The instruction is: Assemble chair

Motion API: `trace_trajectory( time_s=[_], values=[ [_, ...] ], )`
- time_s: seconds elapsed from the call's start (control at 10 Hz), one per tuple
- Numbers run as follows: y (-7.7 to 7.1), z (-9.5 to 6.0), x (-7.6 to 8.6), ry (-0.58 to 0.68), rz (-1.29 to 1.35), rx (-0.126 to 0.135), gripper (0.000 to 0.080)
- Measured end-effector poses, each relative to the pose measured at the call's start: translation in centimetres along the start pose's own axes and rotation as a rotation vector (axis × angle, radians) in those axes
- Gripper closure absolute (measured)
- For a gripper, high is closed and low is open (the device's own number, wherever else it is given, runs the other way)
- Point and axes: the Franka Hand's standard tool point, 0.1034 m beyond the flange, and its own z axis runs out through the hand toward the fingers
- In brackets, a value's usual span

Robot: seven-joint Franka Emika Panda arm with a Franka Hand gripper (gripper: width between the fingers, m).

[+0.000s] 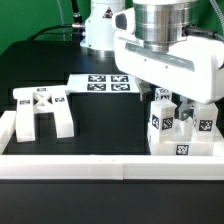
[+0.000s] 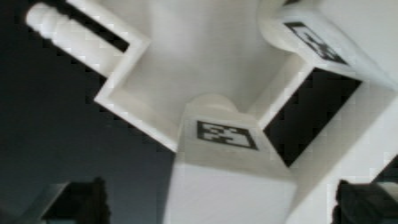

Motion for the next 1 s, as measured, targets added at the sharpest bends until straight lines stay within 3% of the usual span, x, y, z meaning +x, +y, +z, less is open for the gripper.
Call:
trace_trajectory(
  time_s=[1.0],
  values=[
    [0.21,0.11,0.32,0.008,-0.796,-0.009,0.0151]
  ],
)
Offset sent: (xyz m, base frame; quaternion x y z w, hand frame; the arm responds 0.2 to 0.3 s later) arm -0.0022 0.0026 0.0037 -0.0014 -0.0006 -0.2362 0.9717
